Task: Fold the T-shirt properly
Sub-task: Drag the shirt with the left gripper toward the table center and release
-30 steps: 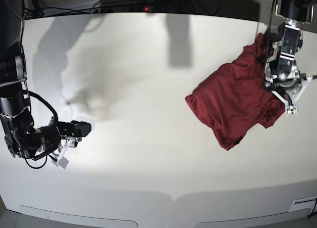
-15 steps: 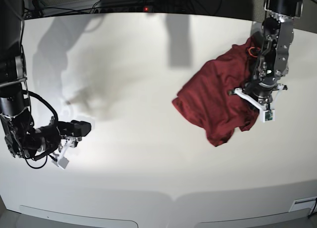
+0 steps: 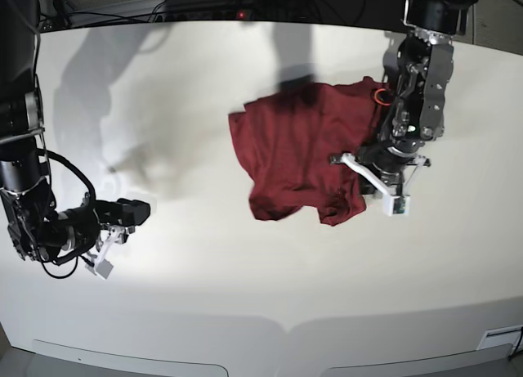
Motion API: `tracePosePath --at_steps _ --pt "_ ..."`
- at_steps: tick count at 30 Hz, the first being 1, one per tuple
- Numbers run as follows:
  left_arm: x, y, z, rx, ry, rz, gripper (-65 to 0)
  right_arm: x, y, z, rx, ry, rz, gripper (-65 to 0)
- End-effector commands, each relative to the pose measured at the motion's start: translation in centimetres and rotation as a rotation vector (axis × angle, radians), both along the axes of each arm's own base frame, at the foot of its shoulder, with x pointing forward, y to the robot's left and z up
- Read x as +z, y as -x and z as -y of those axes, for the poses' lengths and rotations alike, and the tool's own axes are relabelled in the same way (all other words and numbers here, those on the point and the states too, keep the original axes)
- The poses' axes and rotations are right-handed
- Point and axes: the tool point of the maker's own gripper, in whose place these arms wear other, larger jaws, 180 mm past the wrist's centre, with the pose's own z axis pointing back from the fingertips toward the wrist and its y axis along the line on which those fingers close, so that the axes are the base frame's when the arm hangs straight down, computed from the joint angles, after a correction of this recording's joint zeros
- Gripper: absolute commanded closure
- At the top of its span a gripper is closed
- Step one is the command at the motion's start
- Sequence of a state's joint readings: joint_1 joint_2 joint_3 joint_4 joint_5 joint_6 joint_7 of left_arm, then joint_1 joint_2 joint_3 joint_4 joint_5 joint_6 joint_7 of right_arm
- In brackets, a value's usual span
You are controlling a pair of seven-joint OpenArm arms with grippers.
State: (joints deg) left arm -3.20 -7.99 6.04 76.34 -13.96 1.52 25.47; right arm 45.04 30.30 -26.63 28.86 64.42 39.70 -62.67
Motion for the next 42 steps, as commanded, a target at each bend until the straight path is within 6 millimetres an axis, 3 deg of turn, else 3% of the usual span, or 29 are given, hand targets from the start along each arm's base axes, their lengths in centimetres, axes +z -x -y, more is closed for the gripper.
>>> tracePosePath --at_steps 1,5,8,14,19,24,29,35,42 --pt "2.0 -1.7 -2.1 0.045 -0.047 0.074 0.0 1.5 -1.3 0.1 -0.005 -0.012 0.045 -17.4" --pt "2.2 -1.4 -6.9 0.132 -0.144 0.053 0.0 0.5 -0.2 -2.1 0.026 -0.06 0.001 0.0" --pt "1.6 -0.6 -8.3 0.135 -0.175 -0.002 0.0 -0.3 1.7 -4.2 0.074 -0.113 -0.076 0.0" --pt "-0.4 2.2 -8.5 0.134 -0.15 -0.073 0.0 -2.7 5.2 -7.5 0.136 -0.176 -0.186 0.0" --pt "0.4 4.3 -7.4 0.103 -0.145 -0.038 0.0 -3.5 5.4 -7.6 0.096 -0.192 -0.168 0.0" --pt "4.1 6.1 -5.1 0.05 -0.13 0.076 0.0 -2.3 4.0 -6.3 0.016 -0.244 -0.115 0.0" --pt "6.4 8.4 -4.0 0.005 -0.158 0.121 0.0 -1.2 2.7 -2.6 -0.089 -0.241 -0.049 0.0" --pt "6.0 11.6 -3.5 -0.018 -0.153 0.081 0.0 0.0 2.0 2.7 -0.182 -0.176 0.022 0.0" --pt "3.9 15.4 -3.4 -0.026 -0.151 -0.006 0.0 2.8 1.8 6.9 -0.182 -0.095 0.097 0.0"
